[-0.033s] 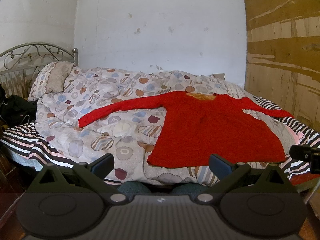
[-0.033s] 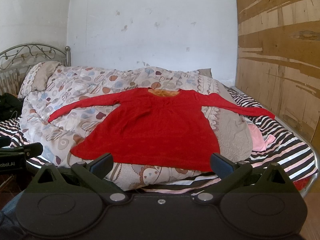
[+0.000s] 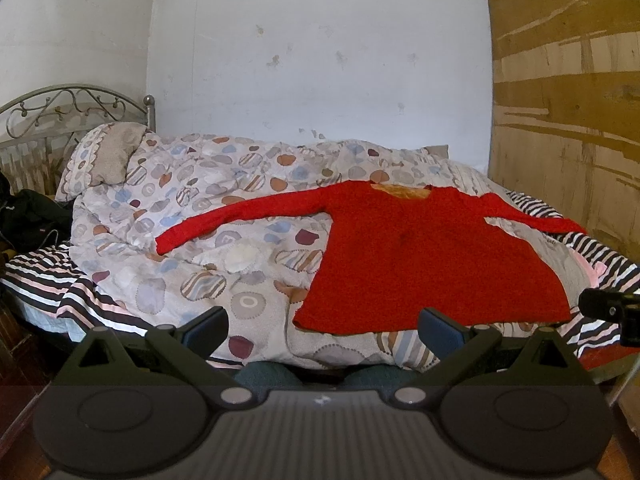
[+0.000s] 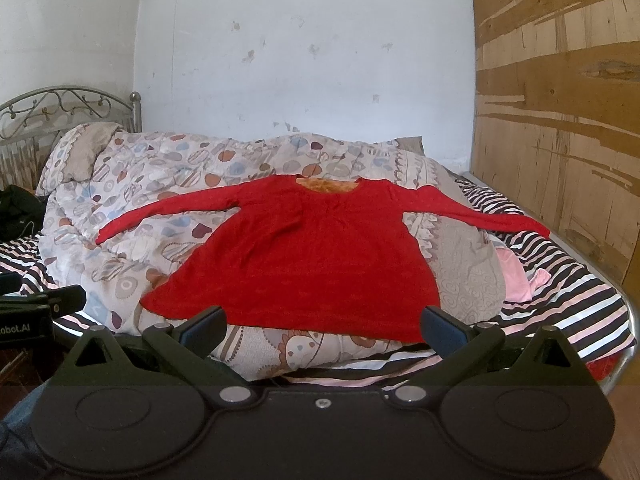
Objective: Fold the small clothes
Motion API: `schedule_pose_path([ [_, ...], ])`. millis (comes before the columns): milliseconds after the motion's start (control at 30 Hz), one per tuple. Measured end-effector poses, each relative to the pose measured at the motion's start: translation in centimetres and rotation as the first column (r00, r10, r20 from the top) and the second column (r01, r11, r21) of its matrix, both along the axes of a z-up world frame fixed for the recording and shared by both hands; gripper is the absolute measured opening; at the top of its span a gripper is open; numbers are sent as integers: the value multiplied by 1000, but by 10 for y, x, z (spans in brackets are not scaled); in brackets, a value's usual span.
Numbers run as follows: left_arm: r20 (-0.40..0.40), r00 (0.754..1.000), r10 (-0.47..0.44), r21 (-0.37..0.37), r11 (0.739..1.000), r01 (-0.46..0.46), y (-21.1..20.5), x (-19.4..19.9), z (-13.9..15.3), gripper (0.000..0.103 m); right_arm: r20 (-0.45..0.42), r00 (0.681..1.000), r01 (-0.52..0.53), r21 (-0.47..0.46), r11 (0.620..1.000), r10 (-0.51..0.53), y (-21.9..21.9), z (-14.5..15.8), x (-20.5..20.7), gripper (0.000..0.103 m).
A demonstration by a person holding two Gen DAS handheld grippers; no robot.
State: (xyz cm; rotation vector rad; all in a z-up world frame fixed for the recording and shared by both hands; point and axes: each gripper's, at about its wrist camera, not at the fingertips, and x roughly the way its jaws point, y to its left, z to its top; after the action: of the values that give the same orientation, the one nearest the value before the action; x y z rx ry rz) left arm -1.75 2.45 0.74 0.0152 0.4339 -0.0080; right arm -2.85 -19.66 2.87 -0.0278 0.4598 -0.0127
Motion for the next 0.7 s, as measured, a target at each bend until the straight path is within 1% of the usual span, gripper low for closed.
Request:
schedule_pose_path([
  [200, -10, 1000, -7, 3, 1000, 7, 6, -3, 1, 103, -26, 1000, 12, 4, 1000, -12, -2, -3, 2, 103],
  [300, -27, 1000, -7, 8, 1000, 7, 0, 5, -3, 103, -38, 999, 10, 14, 1000, -9, -4, 0, 4, 103],
  [400, -81, 997, -9, 28, 1000, 11, -6, 14, -6, 103, -66, 998, -7, 25, 1000, 9, -5, 1, 7, 103],
  [500, -133, 991, -28, 52, 998, 36, -12, 24, -9, 103, -86, 996, -21, 34, 999, 24, -5, 3, 10, 103],
  [600, -164, 985, -48, 63, 996, 59, -15, 36, -9, 103, -92, 996, -7, 1, 1000, 7, -3, 3, 13, 103],
  [700, -179, 981, -67, 51, 996, 78, -13, 51, -6, 103, -100, 995, 8, -26, 1000, -10, -4, 5, 19, 103],
])
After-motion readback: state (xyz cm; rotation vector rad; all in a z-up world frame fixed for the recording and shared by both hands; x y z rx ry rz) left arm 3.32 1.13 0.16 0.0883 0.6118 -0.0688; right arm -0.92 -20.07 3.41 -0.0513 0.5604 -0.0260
